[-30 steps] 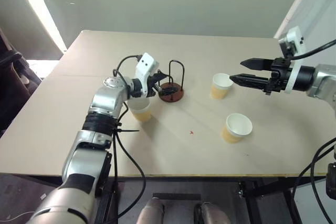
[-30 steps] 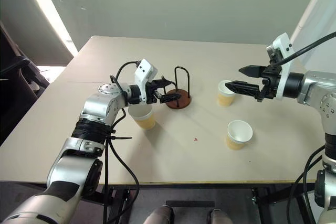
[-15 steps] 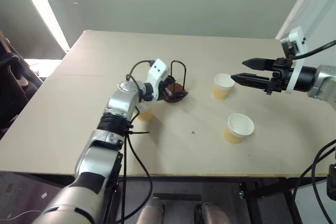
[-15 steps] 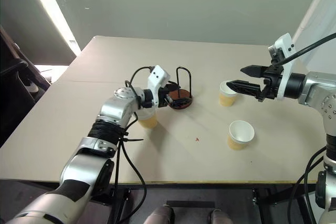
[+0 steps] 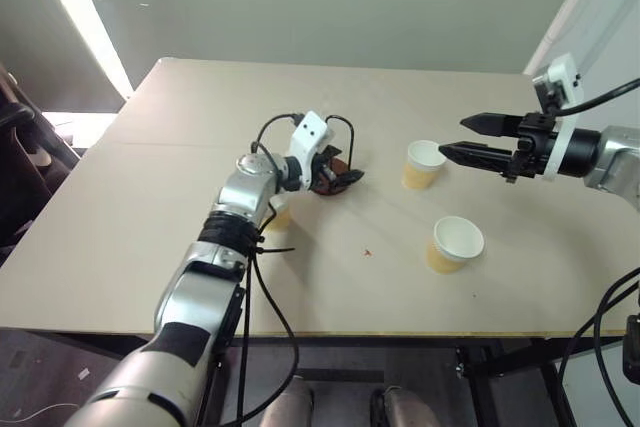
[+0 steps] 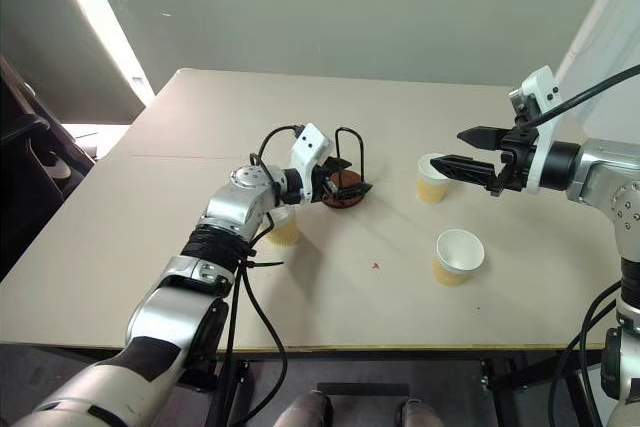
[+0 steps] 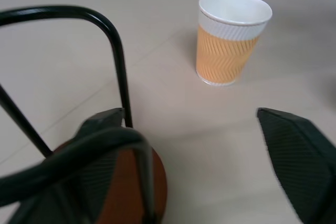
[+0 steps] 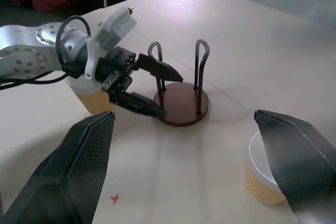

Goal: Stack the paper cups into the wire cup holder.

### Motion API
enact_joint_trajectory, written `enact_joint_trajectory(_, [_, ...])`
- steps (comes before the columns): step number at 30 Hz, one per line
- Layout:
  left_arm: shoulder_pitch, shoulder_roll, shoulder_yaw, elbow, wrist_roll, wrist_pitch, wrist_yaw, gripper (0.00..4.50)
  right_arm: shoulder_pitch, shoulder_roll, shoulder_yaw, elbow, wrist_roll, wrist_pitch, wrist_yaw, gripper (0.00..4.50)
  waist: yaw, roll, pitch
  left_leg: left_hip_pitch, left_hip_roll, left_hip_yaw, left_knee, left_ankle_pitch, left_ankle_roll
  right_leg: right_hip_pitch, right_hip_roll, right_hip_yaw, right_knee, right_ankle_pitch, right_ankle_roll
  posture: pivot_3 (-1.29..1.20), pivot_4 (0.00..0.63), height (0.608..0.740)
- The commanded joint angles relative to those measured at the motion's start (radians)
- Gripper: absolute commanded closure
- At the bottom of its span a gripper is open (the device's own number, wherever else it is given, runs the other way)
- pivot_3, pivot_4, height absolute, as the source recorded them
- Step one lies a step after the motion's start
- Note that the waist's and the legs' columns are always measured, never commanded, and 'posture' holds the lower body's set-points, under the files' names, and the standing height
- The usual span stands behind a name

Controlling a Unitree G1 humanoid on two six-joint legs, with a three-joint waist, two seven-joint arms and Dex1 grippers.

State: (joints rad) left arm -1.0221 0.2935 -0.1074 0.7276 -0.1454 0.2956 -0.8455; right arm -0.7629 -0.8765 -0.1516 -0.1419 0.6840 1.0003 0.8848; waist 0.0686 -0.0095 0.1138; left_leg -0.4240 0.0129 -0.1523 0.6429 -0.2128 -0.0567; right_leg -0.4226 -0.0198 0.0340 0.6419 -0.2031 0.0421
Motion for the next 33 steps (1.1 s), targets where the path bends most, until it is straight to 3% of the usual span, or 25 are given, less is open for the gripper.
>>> enact_joint_trajectory(1, [-0.033,0.004,0.022,-0.013,-0.001,-0.02,-0.005,1.63,-0.009,-0.018,-0.042,-0.023,0.014,-0.01,-0.003,0.05,0.0,0.0,0.0,0.0,0.0,0.0,0.0,0.0,0.0,0.0,0.0,0.0,0.0,0.0,0.0,0.0,0.15,0.74])
enact_joint_trajectory(8, [-0.042,0.025,0.04,-0.055,-0.041,-0.001,-0.102,4.34,-0.005,-0.02,-0.051,-0.03,0.022,-0.003,-0.005,0.05,0.0,0.0,0.0,-0.001,0.0,0.001,0.002,0.0,0.0,0.0,0.0,0.001,0.0,0.0,0.001,0.0,0.15,0.74])
enact_joint_trajectory(9, [-0.042,0.03,0.038,-0.068,-0.048,0.003,-0.123,4.46,-0.003,-0.023,-0.053,-0.033,0.026,0.003,-0.004,0.05,0.0,0.0,0.0,-0.001,0.0,0.001,0.002,0.0,0.0,0.0,0.0,0.001,0.0,0.0,0.001,0.0,0.15,0.74])
enact_joint_trajectory(19, [0.036,0.155,-0.05,-0.396,-0.12,0.143,-0.435,4.46,0.087,-0.128,-0.054,-0.125,0.092,0.058,0.08,0.05,0.001,0.0,0.0,-0.004,-0.001,0.002,0.003,0.0,-0.001,0.0,0.0,0.002,-0.002,-0.002,0.003,0.0,0.15,0.74])
enact_joint_trajectory(33, [0.141,0.249,-0.133,-0.635,-0.243,0.291,-0.655,4.46,0.158,-0.304,-0.098,-0.253,0.22,0.121,0.179,0.05,0.0,0.0,0.0,-0.004,-0.001,0.002,0.004,-0.004,0.005,-0.001,-0.001,0.005,-0.002,-0.003,0.006,0.0,0.15,0.74])
